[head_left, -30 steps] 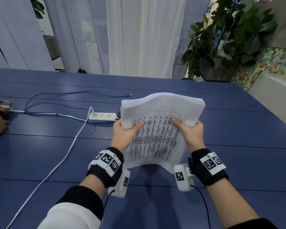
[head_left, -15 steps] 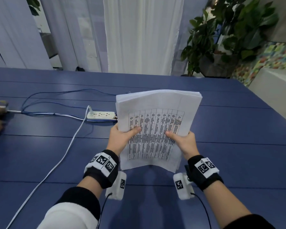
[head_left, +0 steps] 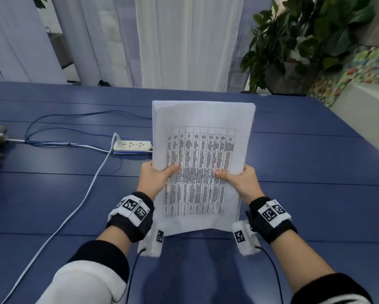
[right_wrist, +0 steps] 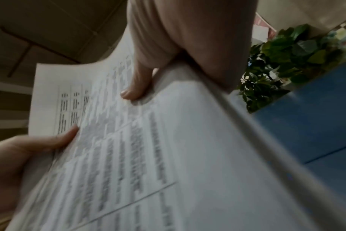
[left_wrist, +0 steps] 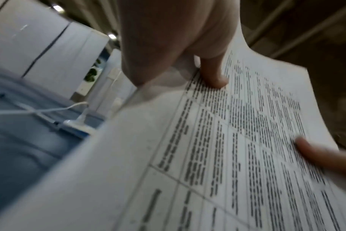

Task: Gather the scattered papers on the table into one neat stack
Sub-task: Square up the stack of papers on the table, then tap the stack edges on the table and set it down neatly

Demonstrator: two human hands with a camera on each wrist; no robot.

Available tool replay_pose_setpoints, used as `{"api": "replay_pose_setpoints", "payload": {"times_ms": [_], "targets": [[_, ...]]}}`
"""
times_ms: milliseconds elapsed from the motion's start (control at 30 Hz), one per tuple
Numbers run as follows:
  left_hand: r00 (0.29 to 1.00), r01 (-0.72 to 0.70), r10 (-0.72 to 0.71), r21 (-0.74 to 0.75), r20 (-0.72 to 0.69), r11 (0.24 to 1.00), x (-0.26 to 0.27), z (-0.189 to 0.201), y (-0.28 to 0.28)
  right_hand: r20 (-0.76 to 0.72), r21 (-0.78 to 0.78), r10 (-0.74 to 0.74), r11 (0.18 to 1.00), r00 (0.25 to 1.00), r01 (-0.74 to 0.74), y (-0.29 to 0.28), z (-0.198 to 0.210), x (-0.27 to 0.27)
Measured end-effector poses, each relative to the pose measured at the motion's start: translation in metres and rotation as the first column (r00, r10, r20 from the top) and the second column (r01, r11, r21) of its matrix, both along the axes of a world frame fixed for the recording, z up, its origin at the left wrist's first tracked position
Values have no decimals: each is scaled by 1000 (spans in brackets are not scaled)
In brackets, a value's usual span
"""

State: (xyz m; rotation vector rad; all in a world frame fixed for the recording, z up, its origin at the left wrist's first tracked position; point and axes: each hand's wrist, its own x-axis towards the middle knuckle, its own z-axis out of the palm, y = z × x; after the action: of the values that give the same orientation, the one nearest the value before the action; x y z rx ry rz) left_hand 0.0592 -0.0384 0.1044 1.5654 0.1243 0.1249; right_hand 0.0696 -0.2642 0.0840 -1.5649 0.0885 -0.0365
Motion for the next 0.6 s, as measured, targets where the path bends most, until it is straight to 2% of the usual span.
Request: {"api": "replay_pose_setpoints", "payload": {"times_ms": [133, 200, 267, 333, 400, 500, 600], "targets": [[989, -140, 134, -105, -70, 985, 4, -11, 23, -208, -102, 169, 976, 964, -193, -13, -23, -12], [971, -233, 217, -195, -98, 953, 2, -17, 31, -266, -54, 165, 981, 950, -185, -18, -42, -25], [955, -292, 263, -277, -137, 915, -1, -21, 36, -275, 110, 108, 991, 955, -80, -17, -58, -34], [949, -307, 262, -330, -175, 892, -4, -26, 36, -282, 398, 72, 916, 957, 49, -7, -67, -41], [951, -294, 220, -408, -218, 864, -7, -32, 31, -273, 549, 81, 831, 959, 86, 9, -71, -46], [952, -260, 145, -464, -269, 847, -13, -37, 27, -213, 541, 77, 839, 974, 52, 31, -70, -44], [953, -253, 128, -486, -276, 837, -14, -42, 41, -140, 368, -76, 922, 987, 123, 21, -61, -35]]}}
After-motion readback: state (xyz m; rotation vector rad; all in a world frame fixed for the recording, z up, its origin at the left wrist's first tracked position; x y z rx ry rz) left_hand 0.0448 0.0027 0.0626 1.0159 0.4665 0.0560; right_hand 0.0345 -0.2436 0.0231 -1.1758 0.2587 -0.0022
